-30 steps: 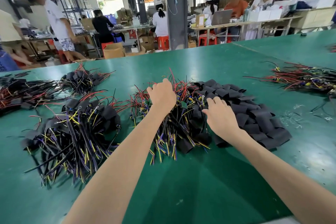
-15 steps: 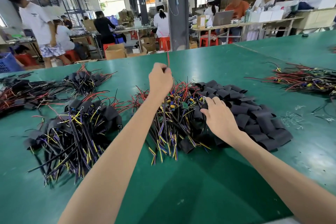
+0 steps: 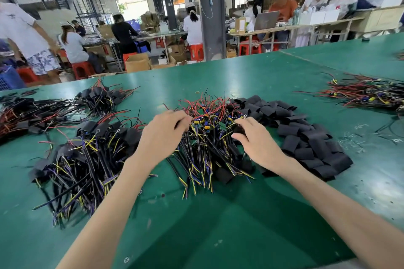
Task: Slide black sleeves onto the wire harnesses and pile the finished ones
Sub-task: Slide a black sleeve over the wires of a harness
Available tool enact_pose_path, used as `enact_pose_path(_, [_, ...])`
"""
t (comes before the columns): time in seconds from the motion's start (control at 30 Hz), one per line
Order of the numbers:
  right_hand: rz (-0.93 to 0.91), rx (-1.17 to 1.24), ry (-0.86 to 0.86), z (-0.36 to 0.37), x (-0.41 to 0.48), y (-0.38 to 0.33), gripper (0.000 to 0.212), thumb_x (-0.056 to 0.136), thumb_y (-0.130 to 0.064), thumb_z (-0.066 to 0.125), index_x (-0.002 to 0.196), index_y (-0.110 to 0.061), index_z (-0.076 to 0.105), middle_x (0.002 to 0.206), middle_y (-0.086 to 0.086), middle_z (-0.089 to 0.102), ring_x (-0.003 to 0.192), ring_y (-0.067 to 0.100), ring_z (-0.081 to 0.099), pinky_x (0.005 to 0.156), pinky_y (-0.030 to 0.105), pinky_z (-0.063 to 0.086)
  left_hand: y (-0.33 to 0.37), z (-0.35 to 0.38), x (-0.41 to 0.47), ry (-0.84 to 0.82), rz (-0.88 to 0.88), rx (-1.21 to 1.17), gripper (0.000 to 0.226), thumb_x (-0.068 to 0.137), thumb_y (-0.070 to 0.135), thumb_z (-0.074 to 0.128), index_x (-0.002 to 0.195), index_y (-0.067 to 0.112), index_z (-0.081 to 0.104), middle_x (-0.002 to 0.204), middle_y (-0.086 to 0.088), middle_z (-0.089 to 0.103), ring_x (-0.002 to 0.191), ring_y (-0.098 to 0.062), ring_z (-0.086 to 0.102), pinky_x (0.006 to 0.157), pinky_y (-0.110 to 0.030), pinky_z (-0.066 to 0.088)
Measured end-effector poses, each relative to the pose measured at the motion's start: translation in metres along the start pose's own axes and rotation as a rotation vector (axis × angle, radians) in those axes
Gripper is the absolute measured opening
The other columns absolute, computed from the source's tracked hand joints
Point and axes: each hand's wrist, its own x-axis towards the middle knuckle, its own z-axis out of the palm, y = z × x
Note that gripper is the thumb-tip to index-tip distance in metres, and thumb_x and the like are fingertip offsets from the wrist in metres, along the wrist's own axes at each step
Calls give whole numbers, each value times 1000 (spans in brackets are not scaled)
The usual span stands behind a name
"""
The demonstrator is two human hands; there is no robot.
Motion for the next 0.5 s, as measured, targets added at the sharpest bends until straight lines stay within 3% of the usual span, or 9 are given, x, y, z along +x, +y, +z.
enact_pose_path(0.13, [-44, 41, 14, 1, -2, -1, 43, 91, -23, 61, 129, -7, 50, 117, 10, 52, 107, 25, 50, 93, 31, 35, -11, 16, -20, 115, -15, -131, 28, 98, 31, 44, 74, 24, 55, 80, 1, 58, 80, -24, 54, 77, -38, 45])
enact_pose_path(0.27, [-52, 68, 53, 3, -2, 1, 40, 87, -23, 67, 123, -12, 55, 106, 1, 53, 99, 17, 50, 86, 23, 33, -14, 26, -27, 127, -32, -185, 29, 99, 31, 43, 70, 32, 50, 80, 3, 58, 80, -20, 55, 78, -37, 45])
enact_pose_path(0.37, [-67, 87, 64, 4, -3, 2, 39, 85, -22, 69, 121, -13, 57, 100, -7, 48, 95, 13, 48, 88, 23, 36, -15, 29, -30, 165, -40, -158, 27, 99, 33, 43, 76, 24, 55, 81, 3, 56, 80, -22, 54, 77, -39, 45])
enact_pose_path(0.5, [-70, 114, 70, 6, -4, 2, 39, 84, -20, 69, 120, -14, 57, 109, -2, 56, 97, 10, 49, 92, 24, 38, -16, 29, -33, 214, -62, -133, 26, 98, 33, 44, 83, 18, 59, 82, 2, 54, 78, -25, 53, 70, -38, 44])
